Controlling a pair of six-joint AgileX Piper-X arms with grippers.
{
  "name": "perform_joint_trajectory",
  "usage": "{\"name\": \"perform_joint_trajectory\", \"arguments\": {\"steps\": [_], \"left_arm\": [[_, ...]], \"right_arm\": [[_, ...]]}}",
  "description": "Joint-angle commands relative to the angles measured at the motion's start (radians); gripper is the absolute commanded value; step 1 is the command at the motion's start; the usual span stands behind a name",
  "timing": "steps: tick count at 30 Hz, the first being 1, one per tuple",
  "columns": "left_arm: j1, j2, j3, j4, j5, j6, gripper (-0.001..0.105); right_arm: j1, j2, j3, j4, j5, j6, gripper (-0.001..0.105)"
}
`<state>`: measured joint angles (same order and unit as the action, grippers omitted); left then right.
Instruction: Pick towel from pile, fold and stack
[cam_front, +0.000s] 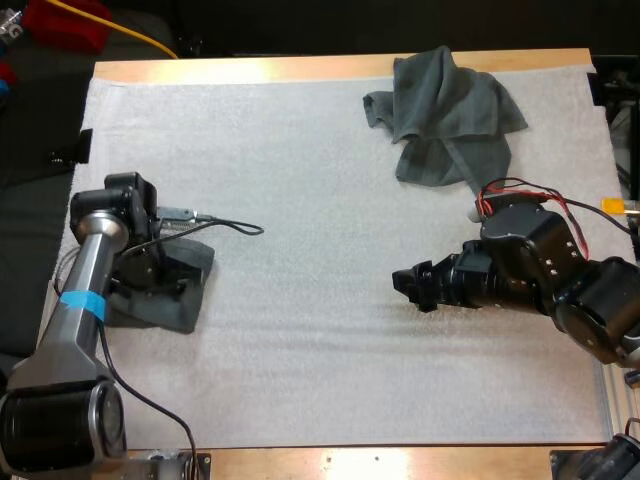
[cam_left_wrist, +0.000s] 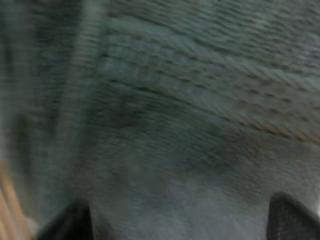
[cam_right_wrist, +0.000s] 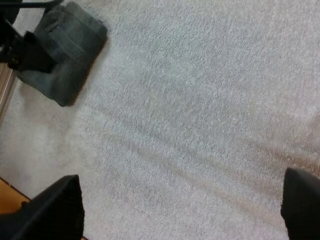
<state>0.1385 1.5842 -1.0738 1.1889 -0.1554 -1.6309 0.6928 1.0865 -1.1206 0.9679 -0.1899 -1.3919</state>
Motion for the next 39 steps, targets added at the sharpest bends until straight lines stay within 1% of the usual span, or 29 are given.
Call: {"name": "perform_joint_trajectory", "arguments": {"steps": [1, 4, 6, 8, 9, 10, 11, 12, 13, 14, 20, 23, 28, 39], "left_arm": [[0.010, -0.027, -0.015, 0.026, -0.032, -0.010, 0.068], [0.060, -0.058, -0.012, 0.027, -0.023, -0.022, 0.068], [0.100, -0.071, -0.013, 0.029, 0.022, -0.034, 0.068], [0.170, -0.075, -0.013, 0.034, 0.153, -0.040, 0.068], [0.187, -0.075, -0.013, 0.037, 0.190, -0.040, 0.068], [0.213, -0.075, -0.009, 0.035, 0.243, -0.040, 0.068], [0.240, -0.075, -0.002, 0.028, 0.314, -0.043, 0.068], [0.253, -0.075, 0.001, 0.025, 0.335, -0.048, 0.068], [0.273, -0.075, 0.009, 0.013, 0.384, -0.054, 0.068], [0.291, -0.075, 0.016, -0.001, 0.415, -0.062, 0.068], [0.343, -0.075, 0.024, -0.055, 0.423, -0.115, 0.068], [0.357, -0.075, 0.024, -0.075, 0.419, -0.124, 0.068], [0.360, -0.071, 0.024, -0.105, 0.396, -0.128, 0.068], [0.360, 0.023, 0.024, -0.115, 0.395, -0.144, 0.067]], "right_arm": [[0.000, -0.002, -0.004, -0.006, -0.008, 0.001, 0.078], [0.000, -0.002, -0.004, -0.006, -0.008, 0.000, 0.078], [0.000, -0.002, -0.004, -0.006, -0.014, 0.000, 0.078], [0.000, -0.002, -0.004, -0.006, -0.037, 0.000, 0.078], [0.000, -0.002, -0.004, -0.006, -0.045, 0.000, 0.078], [0.000, -0.002, -0.004, -0.006, -0.056, 0.000, 0.078], [0.000, -0.002, -0.004, -0.006, -0.061, 0.000, 0.078], [0.000, -0.002, -0.004, -0.006, -0.061, 0.000, 0.078], [0.000, -0.002, -0.004, -0.006, -0.061, 0.000, 0.078], [0.000, -0.002, -0.004, -0.006, -0.061, 0.000, 0.078], [0.000, -0.002, -0.004, -0.006, -0.061, 0.002, 0.078], [0.000, -0.002, -0.004, -0.006, -0.061, 0.004, 0.078], [0.000, -0.002, -0.004, -0.006, -0.061, 0.004, 0.078], [0.000, -0.002, -0.004, -0.006, -0.061, 0.004, 0.078]]}}
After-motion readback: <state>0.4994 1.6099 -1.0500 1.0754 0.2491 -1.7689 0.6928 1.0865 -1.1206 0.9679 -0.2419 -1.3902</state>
